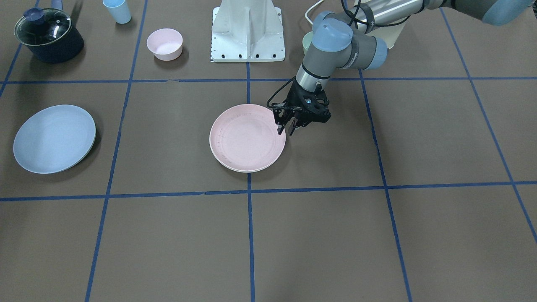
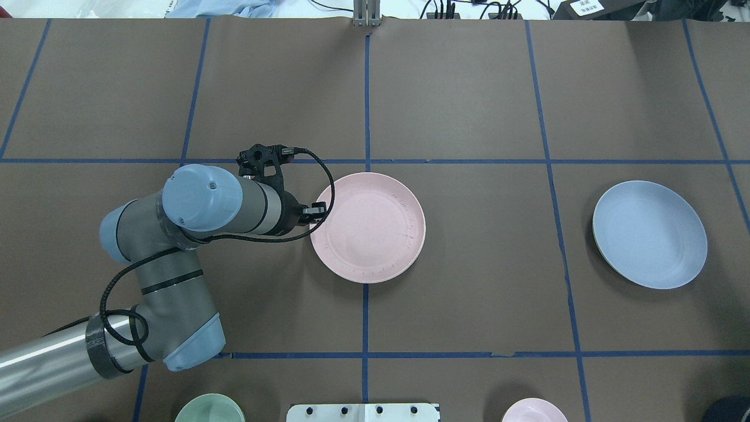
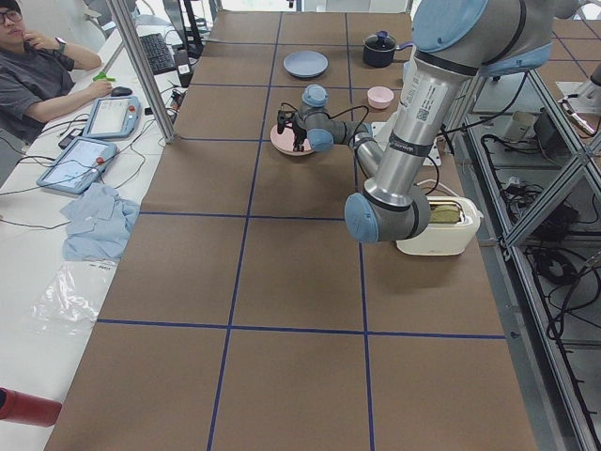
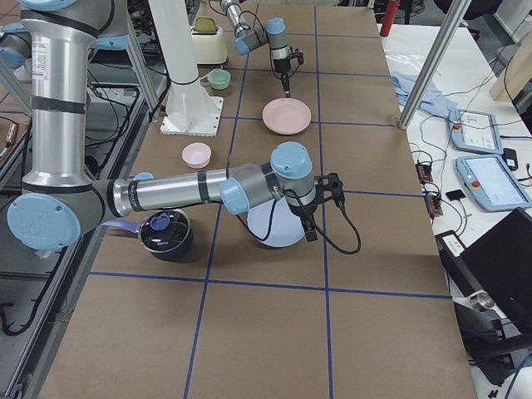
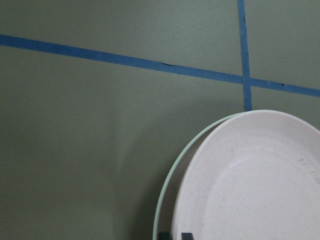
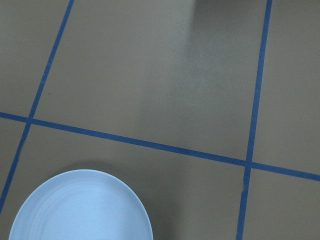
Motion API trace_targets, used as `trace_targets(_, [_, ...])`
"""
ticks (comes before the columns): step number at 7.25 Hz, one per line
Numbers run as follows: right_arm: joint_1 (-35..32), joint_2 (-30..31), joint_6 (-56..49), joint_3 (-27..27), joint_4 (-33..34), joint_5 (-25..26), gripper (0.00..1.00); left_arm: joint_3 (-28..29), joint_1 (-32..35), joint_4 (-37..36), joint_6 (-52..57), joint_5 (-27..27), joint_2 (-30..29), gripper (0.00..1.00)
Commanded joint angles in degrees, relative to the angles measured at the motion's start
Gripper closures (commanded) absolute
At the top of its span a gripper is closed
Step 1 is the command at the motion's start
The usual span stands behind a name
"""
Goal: Stack three plates with pink and blue
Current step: 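Open the left gripper and withdraw it away from the stack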
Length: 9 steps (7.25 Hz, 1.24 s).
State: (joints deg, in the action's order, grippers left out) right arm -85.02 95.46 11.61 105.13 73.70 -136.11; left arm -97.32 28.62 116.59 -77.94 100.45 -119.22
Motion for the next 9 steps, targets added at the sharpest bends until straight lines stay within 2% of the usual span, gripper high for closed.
trace_targets(1, [0.81,0.51,4.18,0.51,-0.48,-0.38,0.00,-4.43,3.17,-4.32,6.78,0.44,0.74,0.00])
trace_targets(2, [2.56,3.39,8.39,0.51,-6.67,-0.21,0.00,-10.63,6.15,-12.45,14.23,1.84,2.39,0.00])
trace_targets(3, [6.32,7.24,20.09,0.42,-18.91,0.57,0.00,-15.39,12.01,-18.27,24.84,5.77,5.02,0.00])
trace_targets(4, [11.93,11.20,28.21,0.42,-28.43,4.67,0.00,-16.92,17.99,-19.81,34.86,8.76,8.44,0.00])
trace_targets(5, [16.68,12.19,33.17,0.42,-31.48,8.80,0.00,-16.85,23.44,-19.83,44.10,10.79,11.52,0.00])
trace_targets(7, [26.08,14.47,34.18,0.42,-31.69,20.91,0.00,-16.94,33.73,-18.87,60.55,14.84,19.77,0.00])
trace_targets(8, [28.57,15.53,34.18,0.25,-31.86,22.71,0.01,-16.85,36.48,-18.86,64.80,14.94,21.73,0.00])
trace_targets(9, [29.64,15.98,34.27,-1.32,-33.95,22.64,0.08,-16.85,36.85,-18.86,65.02,14.86,21.83,0.00])
